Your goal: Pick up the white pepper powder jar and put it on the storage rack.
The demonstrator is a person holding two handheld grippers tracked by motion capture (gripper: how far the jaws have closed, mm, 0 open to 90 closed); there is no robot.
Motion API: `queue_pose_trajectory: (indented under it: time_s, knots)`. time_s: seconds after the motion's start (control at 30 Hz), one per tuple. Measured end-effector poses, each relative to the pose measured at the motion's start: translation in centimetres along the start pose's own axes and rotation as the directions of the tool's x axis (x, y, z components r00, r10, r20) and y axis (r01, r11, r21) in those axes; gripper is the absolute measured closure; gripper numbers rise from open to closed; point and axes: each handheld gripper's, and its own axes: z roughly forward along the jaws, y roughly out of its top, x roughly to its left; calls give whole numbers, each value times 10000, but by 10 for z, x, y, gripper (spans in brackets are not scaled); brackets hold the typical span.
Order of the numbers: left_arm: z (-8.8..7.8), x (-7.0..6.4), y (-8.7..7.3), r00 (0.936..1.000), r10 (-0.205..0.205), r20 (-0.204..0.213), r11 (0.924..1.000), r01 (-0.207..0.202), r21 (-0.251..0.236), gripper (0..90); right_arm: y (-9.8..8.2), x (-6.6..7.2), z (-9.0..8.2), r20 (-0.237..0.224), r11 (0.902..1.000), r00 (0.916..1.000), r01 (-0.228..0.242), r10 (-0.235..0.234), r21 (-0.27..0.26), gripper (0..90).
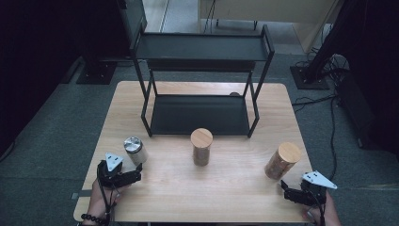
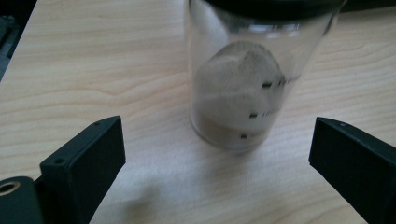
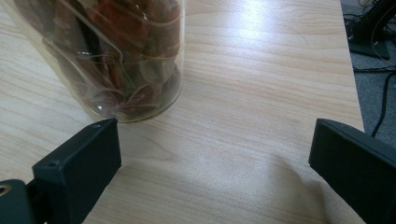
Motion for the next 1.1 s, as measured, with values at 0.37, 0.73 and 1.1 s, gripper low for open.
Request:
queue_pose_trajectory:
  time_s: [0.37, 0.73, 1.1]
  knots:
    - [12, -5, 17, 9999, 114, 104, 9999, -116, 116, 45, 0, 0, 0, -43, 9999, 9999, 113, -113, -8, 21]
    - [25, -7, 24, 9993, -6, -367, 9994, 18, 348, 93, 0, 1, 0, -67, 9999, 9999, 153, -153, 26, 21]
    - [28, -12, 28, 9999, 37, -143, 9996, -33, 284, 161, 0, 2, 0, -73, 9997, 9997, 227, -227, 14, 22]
